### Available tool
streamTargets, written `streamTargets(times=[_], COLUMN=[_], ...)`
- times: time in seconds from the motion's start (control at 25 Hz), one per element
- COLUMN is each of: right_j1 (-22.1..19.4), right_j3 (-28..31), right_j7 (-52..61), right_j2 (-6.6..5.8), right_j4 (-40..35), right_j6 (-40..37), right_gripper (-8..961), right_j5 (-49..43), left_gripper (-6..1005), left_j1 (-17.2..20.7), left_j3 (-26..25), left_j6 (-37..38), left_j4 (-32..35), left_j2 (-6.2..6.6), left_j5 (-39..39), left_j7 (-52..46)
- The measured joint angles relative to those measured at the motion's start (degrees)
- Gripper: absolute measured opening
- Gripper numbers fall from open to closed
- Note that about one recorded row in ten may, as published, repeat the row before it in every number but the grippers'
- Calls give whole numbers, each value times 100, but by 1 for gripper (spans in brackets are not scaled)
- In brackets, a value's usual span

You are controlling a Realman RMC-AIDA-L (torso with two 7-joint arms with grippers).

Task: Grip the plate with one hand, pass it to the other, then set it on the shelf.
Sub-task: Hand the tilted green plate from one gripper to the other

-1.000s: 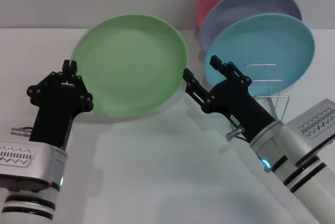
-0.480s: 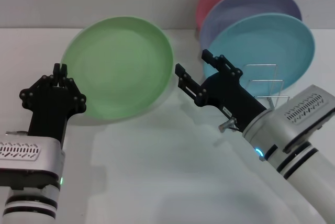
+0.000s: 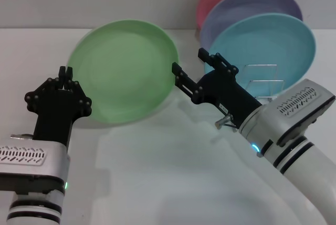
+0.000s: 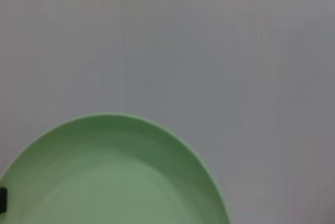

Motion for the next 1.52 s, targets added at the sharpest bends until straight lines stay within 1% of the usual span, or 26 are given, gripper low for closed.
streamTargets(times=[0.08,0.12,0.16,0.2,0.28,0.68,0.88,1.0,1.16,1.52], right_j1=[5,5,-4,-4,-33,-45,-58,-64,-64,-62], right_j3=[201,201,391,391,612,724,776,778,779,796], right_j7=[-1,-1,-2,-2,-1,-2,-1,0,0,0], right_j2=[1,1,3,3,11,24,34,35,35,42], right_j4=[0,0,0,0,0,15,22,27,27,33], right_j6=[128,128,236,236,323,370,370,374,406,412], right_gripper=[705,704,703,702,701,694,470,360,278,252], right_j5=[-124,-124,-319,-319,-599,-731,-731,-732,-732,-732], left_gripper=[47,47,47,47,48,49,50,50,51,52], left_j1=[-1,-2,-2,-2,-2,30,33,33,39,42], left_j3=[26,41,53,66,110,155,167,169,176,176], left_j6=[14,27,42,50,57,65,72,74,73,73], left_j4=[14,19,27,32,40,51,57,57,58,56], left_j2=[0,0,0,0,0,0,0,0,0,0], left_j5=[10,12,12,13,15,27,38,41,70,89], left_j7=[1,2,2,3,4,4,4,4,4,-3])
